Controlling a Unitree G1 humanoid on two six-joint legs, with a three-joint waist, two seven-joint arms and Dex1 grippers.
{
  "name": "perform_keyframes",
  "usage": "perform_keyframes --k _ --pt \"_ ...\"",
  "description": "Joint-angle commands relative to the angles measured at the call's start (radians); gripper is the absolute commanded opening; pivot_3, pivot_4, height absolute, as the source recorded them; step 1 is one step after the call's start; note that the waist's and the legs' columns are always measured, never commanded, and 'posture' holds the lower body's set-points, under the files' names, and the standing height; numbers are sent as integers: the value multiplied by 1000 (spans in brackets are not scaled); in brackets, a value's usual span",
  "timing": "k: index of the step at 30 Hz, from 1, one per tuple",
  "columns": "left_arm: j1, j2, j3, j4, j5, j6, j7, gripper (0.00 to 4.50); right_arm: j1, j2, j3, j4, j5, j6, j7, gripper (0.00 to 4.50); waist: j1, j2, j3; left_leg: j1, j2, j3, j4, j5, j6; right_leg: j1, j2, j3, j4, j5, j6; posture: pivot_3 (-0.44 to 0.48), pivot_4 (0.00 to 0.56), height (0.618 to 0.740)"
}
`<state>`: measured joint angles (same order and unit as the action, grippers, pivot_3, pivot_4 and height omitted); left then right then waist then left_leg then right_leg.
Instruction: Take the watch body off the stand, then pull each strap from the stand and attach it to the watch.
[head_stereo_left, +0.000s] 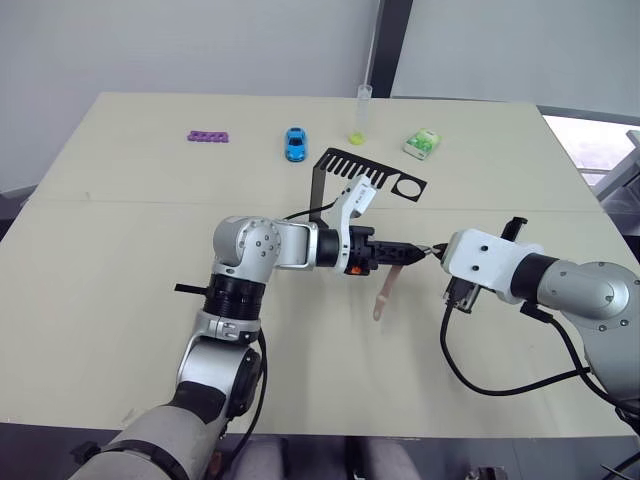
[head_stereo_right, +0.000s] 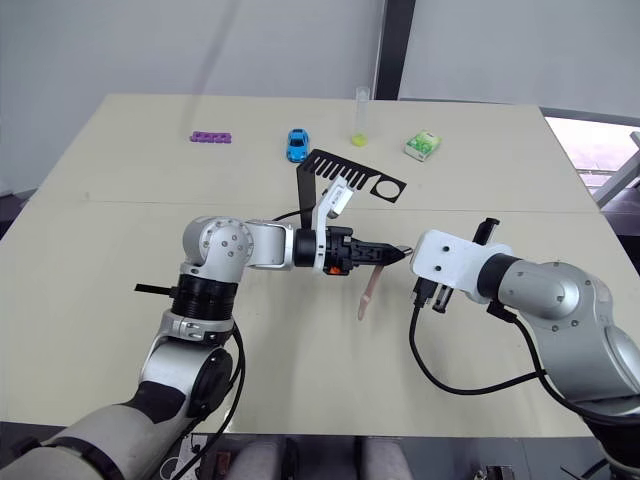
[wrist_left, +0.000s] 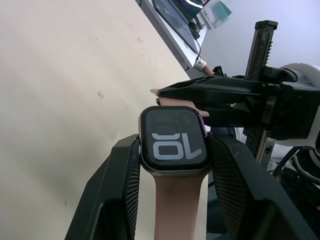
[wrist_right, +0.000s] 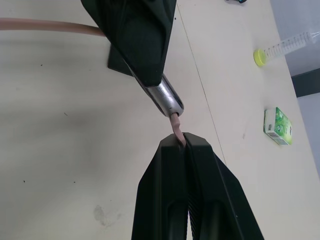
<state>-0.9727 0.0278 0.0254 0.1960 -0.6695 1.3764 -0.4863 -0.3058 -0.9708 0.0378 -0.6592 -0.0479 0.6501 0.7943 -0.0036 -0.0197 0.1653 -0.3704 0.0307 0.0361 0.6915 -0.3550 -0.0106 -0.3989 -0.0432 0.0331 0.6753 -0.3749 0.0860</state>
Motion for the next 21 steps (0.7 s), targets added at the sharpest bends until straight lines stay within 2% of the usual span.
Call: perform_keyframes --k 1,21 --pt "-13 -27 -17 -61 -31 -3 -20 1586 -18 8 -6 -22 11 -4 2 0 0 0 0 0 0 0 0 0 0 0 0 0 0 0 0 0 150 740" --pt "-13 -44 -11 -68 -35 2 -1 1586 -30 14 1 -15 10 10 0 0 0 0 0 0 0 0 0 0 0 0 0 0 0 0 0 0 150 740"
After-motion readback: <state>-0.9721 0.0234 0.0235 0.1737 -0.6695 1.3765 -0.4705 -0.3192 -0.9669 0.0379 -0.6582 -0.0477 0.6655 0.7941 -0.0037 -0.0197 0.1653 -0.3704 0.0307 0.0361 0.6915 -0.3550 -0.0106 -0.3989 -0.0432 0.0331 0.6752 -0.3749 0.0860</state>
